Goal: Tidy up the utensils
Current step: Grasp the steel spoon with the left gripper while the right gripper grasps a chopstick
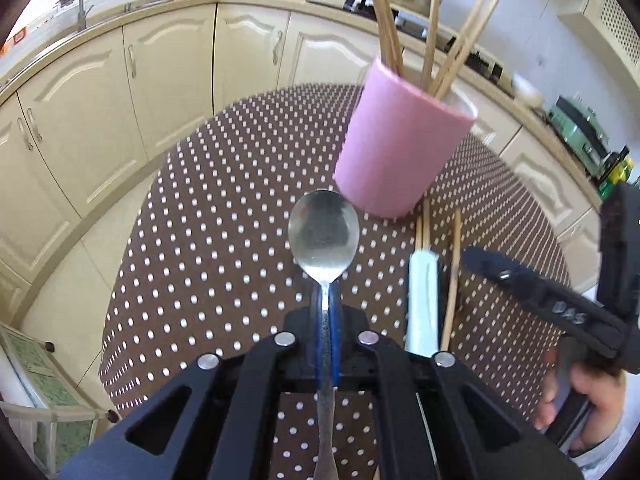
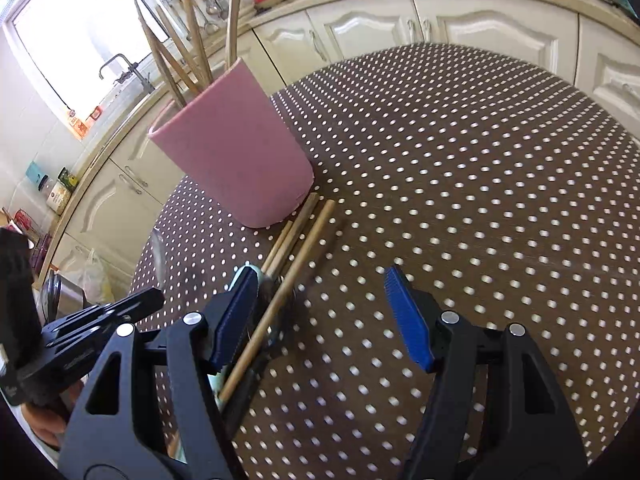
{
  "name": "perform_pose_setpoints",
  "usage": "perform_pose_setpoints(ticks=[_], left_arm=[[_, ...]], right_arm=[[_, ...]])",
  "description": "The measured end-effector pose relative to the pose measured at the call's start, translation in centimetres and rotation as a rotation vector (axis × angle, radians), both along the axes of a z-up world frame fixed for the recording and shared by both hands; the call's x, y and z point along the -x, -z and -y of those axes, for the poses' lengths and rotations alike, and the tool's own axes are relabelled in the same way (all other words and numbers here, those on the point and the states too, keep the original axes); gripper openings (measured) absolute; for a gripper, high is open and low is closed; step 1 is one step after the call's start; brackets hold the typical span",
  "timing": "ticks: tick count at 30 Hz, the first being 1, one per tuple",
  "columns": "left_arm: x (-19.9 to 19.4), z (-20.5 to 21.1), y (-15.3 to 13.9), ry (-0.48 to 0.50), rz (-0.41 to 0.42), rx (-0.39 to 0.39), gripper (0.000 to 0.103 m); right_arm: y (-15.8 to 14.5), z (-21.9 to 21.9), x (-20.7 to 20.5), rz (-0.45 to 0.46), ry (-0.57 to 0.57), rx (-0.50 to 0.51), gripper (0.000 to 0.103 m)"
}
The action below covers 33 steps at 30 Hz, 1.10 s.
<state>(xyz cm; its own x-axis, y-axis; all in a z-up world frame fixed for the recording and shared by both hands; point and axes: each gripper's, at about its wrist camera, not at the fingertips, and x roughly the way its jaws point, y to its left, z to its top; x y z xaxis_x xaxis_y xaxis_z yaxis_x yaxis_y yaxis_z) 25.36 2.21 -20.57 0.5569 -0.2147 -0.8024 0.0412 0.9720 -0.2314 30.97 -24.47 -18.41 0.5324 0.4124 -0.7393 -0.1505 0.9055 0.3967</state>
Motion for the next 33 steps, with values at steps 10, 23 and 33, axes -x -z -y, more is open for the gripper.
perform_pose_setpoints(ticks=[10, 23, 33], left_arm=[[-0.8, -0.4, -1.8, 0.018, 0.06, 0.031, 0.003], [0.5, 0.7, -5.0, 0.07, 0.177, 0.09, 0.003], [2.3, 1.8, -8.9, 0.105, 0.284, 0.119, 0.003]], right_arm=[[0.6, -1.6, -3.1, -0.091, -0.024, -0.021, 0.024], [-4.4, -0.9, -1.1, 0.097, -0.02, -0.008, 0.007], [-10.9, -0.5, 2.5, 0.317, -0.024, 0.031, 0.006]])
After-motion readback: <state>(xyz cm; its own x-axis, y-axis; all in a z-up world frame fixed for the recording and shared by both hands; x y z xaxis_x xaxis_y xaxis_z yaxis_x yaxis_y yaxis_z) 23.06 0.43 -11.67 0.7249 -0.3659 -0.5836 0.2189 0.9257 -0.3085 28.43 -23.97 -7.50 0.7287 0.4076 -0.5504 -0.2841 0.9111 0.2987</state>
